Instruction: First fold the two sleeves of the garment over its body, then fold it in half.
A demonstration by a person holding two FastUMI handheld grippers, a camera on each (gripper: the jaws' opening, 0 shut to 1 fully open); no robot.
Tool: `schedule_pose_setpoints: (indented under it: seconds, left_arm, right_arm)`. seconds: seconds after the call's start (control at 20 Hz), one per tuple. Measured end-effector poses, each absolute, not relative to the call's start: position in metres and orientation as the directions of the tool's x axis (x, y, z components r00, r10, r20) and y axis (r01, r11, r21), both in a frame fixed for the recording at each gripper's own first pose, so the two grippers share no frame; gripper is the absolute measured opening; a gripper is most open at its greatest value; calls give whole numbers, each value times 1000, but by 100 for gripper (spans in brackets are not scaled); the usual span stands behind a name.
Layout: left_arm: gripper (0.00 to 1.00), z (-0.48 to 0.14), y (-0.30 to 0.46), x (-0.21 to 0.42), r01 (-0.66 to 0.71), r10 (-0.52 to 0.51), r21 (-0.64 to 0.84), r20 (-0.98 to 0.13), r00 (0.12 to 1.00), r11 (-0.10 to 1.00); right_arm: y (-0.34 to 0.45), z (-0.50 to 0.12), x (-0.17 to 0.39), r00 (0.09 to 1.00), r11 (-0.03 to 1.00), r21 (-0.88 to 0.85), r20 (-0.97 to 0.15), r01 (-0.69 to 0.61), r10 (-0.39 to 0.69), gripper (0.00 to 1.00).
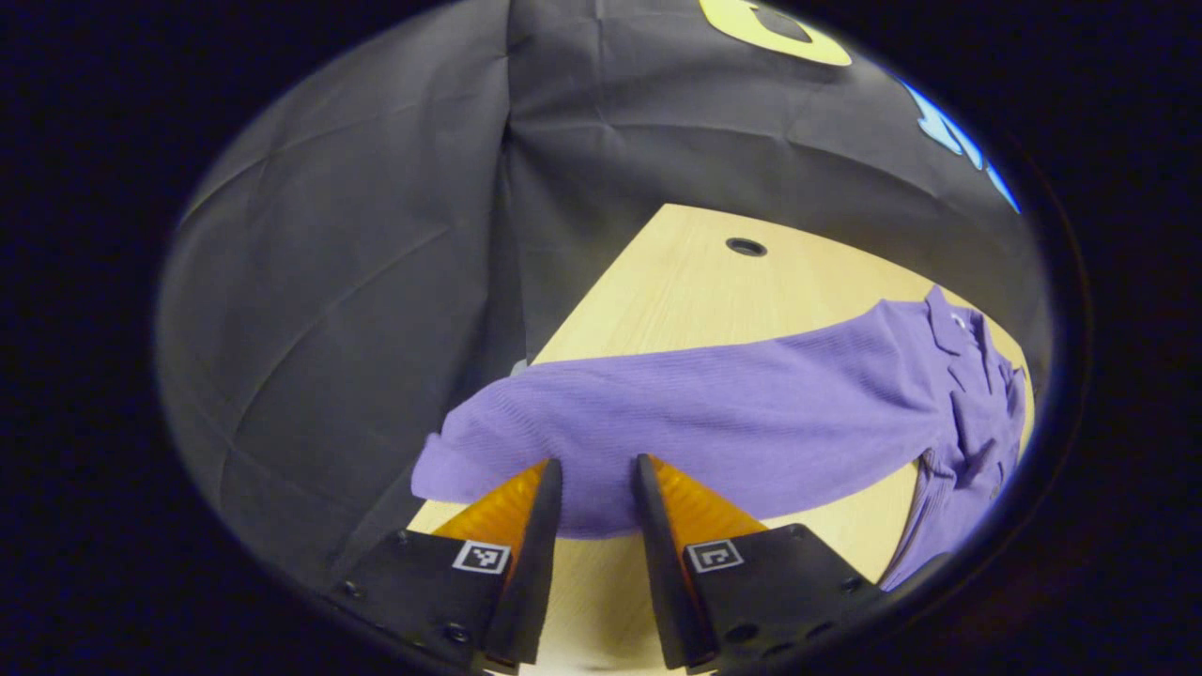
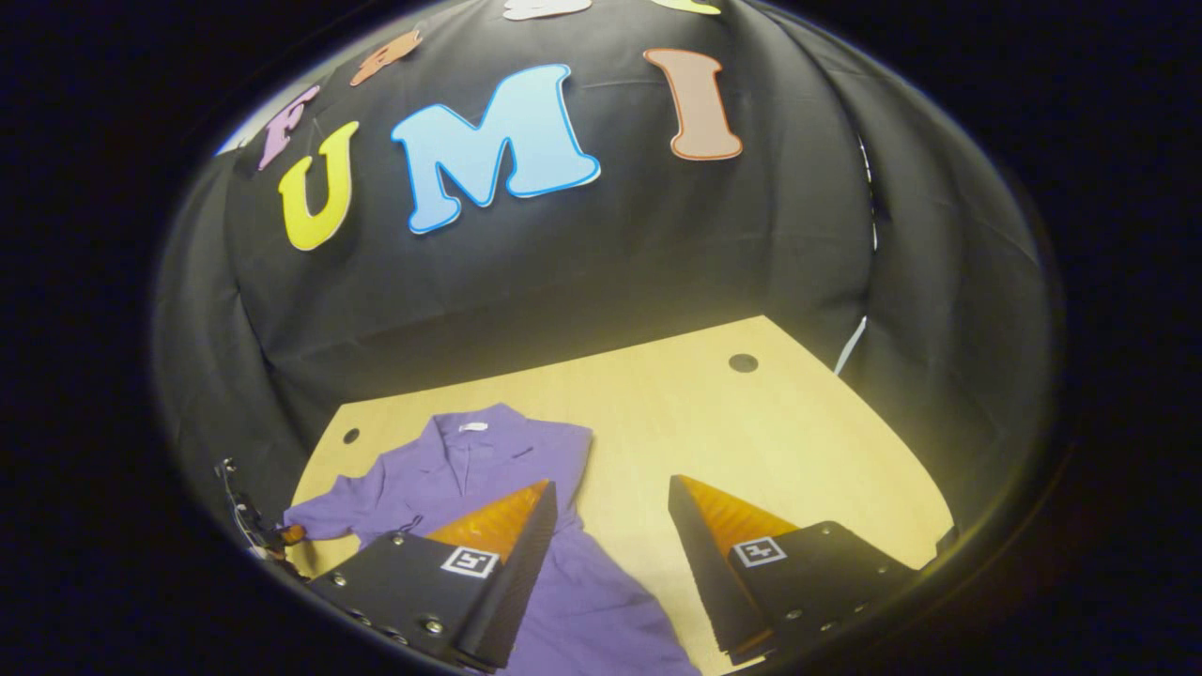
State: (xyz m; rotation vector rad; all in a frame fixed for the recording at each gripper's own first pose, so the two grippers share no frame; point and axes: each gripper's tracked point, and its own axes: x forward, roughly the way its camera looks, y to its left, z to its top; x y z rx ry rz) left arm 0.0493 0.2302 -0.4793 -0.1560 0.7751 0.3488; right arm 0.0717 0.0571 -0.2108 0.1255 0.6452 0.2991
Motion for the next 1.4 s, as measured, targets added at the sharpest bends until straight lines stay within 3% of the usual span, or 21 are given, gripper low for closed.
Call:
schedule_pose_setpoints:
  seconds: [0.2,0.6,1.0,1.4]
  left_arm:
    - [7,-478,227,54,-377,287,33,-711,642,926]
    - [7,-474,224,51,-336,298,105,-743,599,936]
    - [7,-446,209,68,-249,264,128,-709,653,960]
    - [7,-423,164,89,-147,180,106,-688,703,983]
  right_arm:
    - [47,-209,71,759,954,187,-577,-235,301,75]
    - [13,-200,77,793,973,151,-564,-174,230,76]
    - [-91,-182,77,840,999,45,-541,-25,45,75]
    - [-180,-155,37,855,991,-65,-500,119,-135,75]
